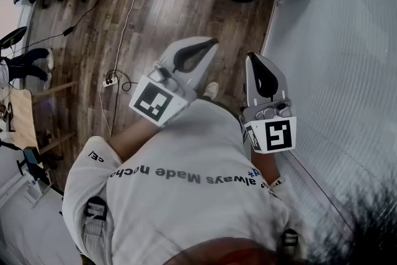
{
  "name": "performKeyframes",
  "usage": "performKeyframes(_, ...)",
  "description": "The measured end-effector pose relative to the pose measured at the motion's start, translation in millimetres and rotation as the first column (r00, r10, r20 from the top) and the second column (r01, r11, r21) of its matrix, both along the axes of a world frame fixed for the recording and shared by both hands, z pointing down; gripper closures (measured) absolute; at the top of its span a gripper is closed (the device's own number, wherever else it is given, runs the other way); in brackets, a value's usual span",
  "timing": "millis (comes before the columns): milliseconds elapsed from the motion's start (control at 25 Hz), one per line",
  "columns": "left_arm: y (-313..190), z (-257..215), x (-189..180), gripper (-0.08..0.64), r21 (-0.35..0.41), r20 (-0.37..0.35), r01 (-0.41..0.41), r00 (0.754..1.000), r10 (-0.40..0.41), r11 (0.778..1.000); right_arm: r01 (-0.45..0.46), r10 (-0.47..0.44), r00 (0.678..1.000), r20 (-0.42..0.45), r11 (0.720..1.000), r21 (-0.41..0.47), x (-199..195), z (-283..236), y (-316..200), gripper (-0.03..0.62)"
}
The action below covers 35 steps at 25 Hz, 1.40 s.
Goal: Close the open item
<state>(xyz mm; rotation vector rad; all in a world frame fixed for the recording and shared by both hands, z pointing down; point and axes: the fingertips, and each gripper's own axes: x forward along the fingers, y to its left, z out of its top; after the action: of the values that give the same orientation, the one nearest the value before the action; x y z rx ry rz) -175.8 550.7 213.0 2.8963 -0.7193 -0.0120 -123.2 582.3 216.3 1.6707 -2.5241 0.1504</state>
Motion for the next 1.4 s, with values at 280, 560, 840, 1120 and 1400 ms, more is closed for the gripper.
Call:
performKeyframes(280, -24.1, 7.6, -27.8, 0.557, -0.013, -0.012, -0.001, 1.0, 0.001, 1.0, -0.026, 0.025, 0.999, 0.028, 1.0, 0.007, -22.0, 5.2, -24.9, 0.592)
performKeyframes(560, -59.9, 18.8, -43.3, 0.557, -0.041, -0.007, -0.002, 1.0, 0.001, 0.999, -0.023, 0.023, 0.999, 0.022, 1.0, -0.012, -38.5, 15.5, -62.7, 0.592)
performKeyframes(840, -109.5, 28.8, -9.4, 0.557, -0.041, 0.004, 0.003, 1.0, -0.002, 0.999, -0.025, 0.025, 0.999, 0.03, 1.0, -0.009, -8.0, 28.3, -110.6, 0.592)
performKeyframes(1120, -173.7, 30.6, 72.2, 0.557, -0.038, 0.036, -0.009, 0.999, 0.01, 0.999, -0.049, 0.049, 0.998, 0.044, 0.999, 0.005, 72.6, 30.2, -170.6, 0.592)
performKeyframes(1400, -238.3, 33.7, 157.8, 0.557, -0.048, 0.049, 0.003, 0.999, -0.001, 0.999, -0.049, 0.049, 0.998, 0.039, 0.999, 0.008, 162.1, 31.1, -230.9, 0.592)
